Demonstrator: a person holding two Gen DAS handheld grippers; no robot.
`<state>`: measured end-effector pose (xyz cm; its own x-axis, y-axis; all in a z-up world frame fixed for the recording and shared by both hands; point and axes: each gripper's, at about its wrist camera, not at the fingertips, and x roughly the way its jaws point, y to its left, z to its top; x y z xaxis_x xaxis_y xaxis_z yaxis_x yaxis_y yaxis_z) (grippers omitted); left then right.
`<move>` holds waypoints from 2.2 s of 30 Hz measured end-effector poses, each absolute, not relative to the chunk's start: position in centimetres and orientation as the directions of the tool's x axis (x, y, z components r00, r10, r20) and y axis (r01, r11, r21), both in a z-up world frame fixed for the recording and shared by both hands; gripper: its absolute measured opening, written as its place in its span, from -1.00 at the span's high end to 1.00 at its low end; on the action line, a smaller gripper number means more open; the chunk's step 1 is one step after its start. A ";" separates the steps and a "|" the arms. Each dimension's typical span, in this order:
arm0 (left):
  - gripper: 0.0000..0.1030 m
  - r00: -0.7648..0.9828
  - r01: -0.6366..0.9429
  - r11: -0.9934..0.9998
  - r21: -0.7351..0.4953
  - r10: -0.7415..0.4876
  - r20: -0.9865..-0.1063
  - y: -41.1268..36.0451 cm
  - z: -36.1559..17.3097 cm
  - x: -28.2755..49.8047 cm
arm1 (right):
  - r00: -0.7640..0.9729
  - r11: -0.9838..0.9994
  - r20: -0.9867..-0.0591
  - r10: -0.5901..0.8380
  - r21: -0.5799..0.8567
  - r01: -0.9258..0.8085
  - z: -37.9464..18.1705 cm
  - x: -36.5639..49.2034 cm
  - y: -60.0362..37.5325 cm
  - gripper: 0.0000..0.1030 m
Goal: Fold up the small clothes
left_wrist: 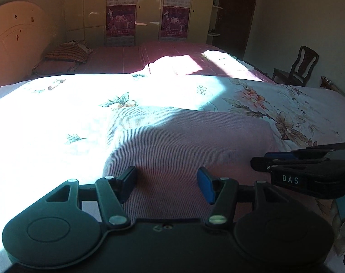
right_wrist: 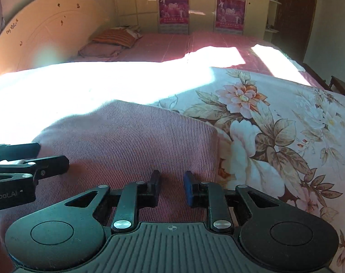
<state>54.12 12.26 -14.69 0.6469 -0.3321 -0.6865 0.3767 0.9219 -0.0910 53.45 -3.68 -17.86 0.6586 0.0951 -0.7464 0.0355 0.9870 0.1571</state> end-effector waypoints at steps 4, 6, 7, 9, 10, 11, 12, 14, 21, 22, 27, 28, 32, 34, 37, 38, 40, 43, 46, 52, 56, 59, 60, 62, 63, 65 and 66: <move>-0.18 0.650 0.369 0.926 -0.079 -0.318 -0.690 12.1 -13.9 53.7 | 0.650 0.990 -0.755 0.094 0.140 0.019 -17.1 53.2 -3.5 0.56; -0.30 0.650 0.368 0.927 -0.070 -0.311 -0.693 12.0 -13.4 53.1 | 0.661 0.985 -0.743 0.109 0.168 0.026 -16.1 52.2 -3.8 0.55; -0.46 0.647 0.367 0.927 -0.076 -0.314 -0.695 12.0 -13.1 52.9 | 0.666 0.984 -0.737 0.112 0.174 0.027 -15.7 51.6 -3.9 0.52; -0.62 0.653 0.361 0.929 -0.079 -0.312 -0.690 12.1 -12.7 51.8 | 0.685 0.982 -0.720 0.117 0.186 0.028 -14.8 49.6 -4.0 0.09; -0.69 0.655 0.360 0.930 -0.078 -0.312 -0.688 12.2 -12.6 51.2 | 0.694 0.982 -0.711 0.115 0.186 0.027 -14.5 48.7 -3.9 -0.34; -0.75 0.656 0.360 0.930 -0.075 -0.309 -0.689 12.2 -12.5 50.6 | 0.703 0.984 -0.702 0.112 0.178 0.020 -14.2 47.6 -3.8 -0.42; -0.78 0.655 0.360 0.930 -0.072 -0.307 -0.691 12.2 -12.4 50.1 | 0.702 0.986 -0.703 0.109 0.166 0.013 -14.0 46.7 -3.6 -0.42; -0.90 0.652 0.362 0.929 -0.071 -0.307 -0.694 12.1 -12.4 48.5 | 0.702 0.986 -0.703 0.115 0.168 0.008 -13.9 44.7 -3.5 -0.42; -1.00 0.641 0.327 0.945 0.001 -0.221 -0.735 11.6 -13.9 45.7 | 0.639 0.996 -0.769 0.013 0.063 0.056 -16.8 40.9 -3.1 -0.42; -1.00 0.625 0.317 0.948 0.015 -0.197 -0.755 11.5 -14.1 45.8 | 0.631 0.994 -0.775 0.016 0.081 0.074 -17.1 40.6 -3.5 -0.42; -1.00 0.493 0.193 0.976 -0.106 -0.189 -0.849 12.9 -15.0 46.7 | 0.664 0.985 -0.747 0.033 0.138 0.107 -15.0 38.4 -4.4 -0.42; -1.00 0.473 0.161 0.976 -0.148 -0.208 -0.856 13.5 -15.0 46.7 | 0.670 0.983 -0.742 0.040 0.148 0.105 -14.5 37.9 -4.5 -0.42; -0.87 0.534 0.135 0.983 -0.129 -0.181 -0.826 14.6 -13.3 44.4 | 0.689 0.982 -0.721 0.072 0.170 0.076 -12.4 35.8 -4.3 -0.42; -0.79 0.609 0.144 0.985 -0.091 -0.161 -0.777 14.8 -11.4 42.0 | 0.700 0.981 -0.709 0.092 0.185 0.059 -11.3 34.5 -4.3 -0.43; -0.79 0.729 0.185 0.978 -0.095 -0.202 -0.654 15.7 -7.9 37.2 | 0.720 0.977 -0.681 0.129 0.210 0.023 -9.6 32.1 -4.4 -0.43; -0.79 0.745 0.195 0.975 -0.103 -0.216 -0.631 15.9 -7.0 35.9 | 0.726 0.977 -0.673 0.141 0.214 0.008 -9.2 31.3 -4.3 -0.43; -0.85 0.779 0.178 0.984 -0.026 -0.157 -0.607 15.5 -5.4 33.0 | 0.734 0.976 -0.659 0.165 0.217 -0.025 -8.4 29.5 -4.1 -0.43; -0.99 0.827 0.084 0.984 0.159 0.021 -0.562 13.9 -4.0 29.0 | 0.748 0.972 -0.632 0.200 0.225 -0.070 -7.4 26.3 -4.1 -0.43; -1.00 0.785 0.120 0.982 0.148 -0.002 -0.620 13.3 -3.7 26.3 | 0.754 0.966 -0.617 0.226 0.243 -0.091 -7.1 23.0 -4.4 -0.47; -0.99 0.739 0.155 0.970 0.185 0.010 -0.673 10.9 -3.4 20.9 | 0.767 0.967 -0.599 0.229 0.233 -0.107 -6.4 16.8 -5.0 -0.55; -0.99 0.775 0.115 0.959 0.257 0.075 -0.628 10.1 -2.3 17.2 | 0.788 0.968 -0.574 0.223 0.226 -0.110 -4.9 13.4 -5.3 -0.56; -0.99 0.793 0.103 0.972 0.211 0.048 -0.607 10.2 -1.1 14.9 | 0.806 0.972 -0.554 0.209 0.207 -0.110 -3.3 11.2 -5.3 -0.57; -0.99 0.802 0.089 0.976 0.201 0.049 -0.596 10.3 -0.8 14.3 | 0.812 0.973 -0.547 0.204 0.202 -0.109 -2.9 10.7 -5.2 -0.58; -0.99 0.815 0.059 0.979 0.197 0.067 -0.576 10.3 -0.2 13.0 | 0.824 0.976 -0.533 0.192 0.194 -0.102 -2.0 9.7 -5.2 -0.66; -0.99 0.819 0.050 0.976 0.211 0.081 -0.568 10.2 0.1 12.6 | 0.831 0.976 -0.523 0.189 0.196 -0.099 -1.6 9.1 -5.2 -0.69; -0.99 0.816 0.052 0.967 0.248 0.102 -0.568 10.0 0.4 12.0 | 0.845 0.977 -0.502 0.183 0.192 -0.097 -0.8 8.1 -5.0 -0.78; -0.99 0.811 0.060 0.967 0.247 0.097 -0.578 10.1 0.5 11.8 | 0.850 0.979 -0.498 0.171 0.182 -0.090 -0.5 7.8 -4.9 -0.78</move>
